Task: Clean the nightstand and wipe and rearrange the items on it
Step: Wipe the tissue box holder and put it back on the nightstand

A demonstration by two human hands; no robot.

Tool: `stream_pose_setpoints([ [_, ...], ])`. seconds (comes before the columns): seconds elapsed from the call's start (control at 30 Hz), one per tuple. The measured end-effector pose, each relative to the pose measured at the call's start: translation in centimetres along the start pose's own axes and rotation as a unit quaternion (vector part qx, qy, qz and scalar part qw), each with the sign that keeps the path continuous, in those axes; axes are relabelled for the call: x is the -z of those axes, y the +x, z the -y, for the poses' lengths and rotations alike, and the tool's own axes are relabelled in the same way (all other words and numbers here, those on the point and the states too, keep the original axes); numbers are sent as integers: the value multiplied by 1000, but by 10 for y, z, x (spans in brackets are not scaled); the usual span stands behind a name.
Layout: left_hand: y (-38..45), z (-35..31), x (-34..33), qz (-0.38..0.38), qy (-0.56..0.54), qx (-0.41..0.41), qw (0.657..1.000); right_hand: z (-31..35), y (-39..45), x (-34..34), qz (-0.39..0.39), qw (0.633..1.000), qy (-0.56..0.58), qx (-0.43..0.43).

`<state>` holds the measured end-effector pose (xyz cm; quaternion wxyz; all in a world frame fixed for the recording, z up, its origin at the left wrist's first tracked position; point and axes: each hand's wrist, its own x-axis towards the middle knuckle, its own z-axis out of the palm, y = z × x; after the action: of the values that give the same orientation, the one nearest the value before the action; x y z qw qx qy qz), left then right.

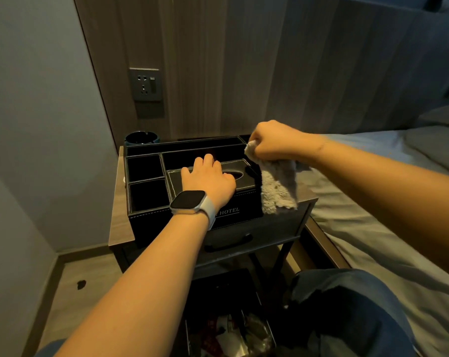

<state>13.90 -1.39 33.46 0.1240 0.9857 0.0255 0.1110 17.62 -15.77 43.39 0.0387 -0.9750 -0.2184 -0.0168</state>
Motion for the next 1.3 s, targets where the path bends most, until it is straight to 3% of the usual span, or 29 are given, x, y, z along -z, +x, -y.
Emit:
stream_pose_setpoints([
  [0.17,1,-1,-1,-4,1,5,1000,4,-1,-40,2,1000,11,4],
  [0.33,1,-2,0,-7,1,1,1000,-20,-58,-23,75,991,114,8],
  [0.47,-1,-2,1,-10,-1,-1,1000,-16,-35,-21,-68,990,125,-10],
  [0.6,-1,-2,1,-9,7,3,1000,1,-30,-63,-115,985,122,-29],
  [0.77,0,-3,1,-14,-3,3,1000,-20,-72,-49,-24,960,276,-42],
  [0.8,-1,-3,0,-15,-2,2,1000,-25,-71,-41,-34,959,280,-40],
  [0.93,-1,-2,0,-18,2,3,1000,-21,-31,-11,-132,973,191,13],
  [1.1,-1,-2,-1,-12,5,4,1000,1,26,-31,-72,996,-34,42],
  [1.2,-1,-1,-1,-18,0,8,1000,20,29,-45,-46,977,-196,69],
  [1.3,-1,-2,-1,-14,-3,12,1000,37,26,-45,-16,961,-263,78],
])
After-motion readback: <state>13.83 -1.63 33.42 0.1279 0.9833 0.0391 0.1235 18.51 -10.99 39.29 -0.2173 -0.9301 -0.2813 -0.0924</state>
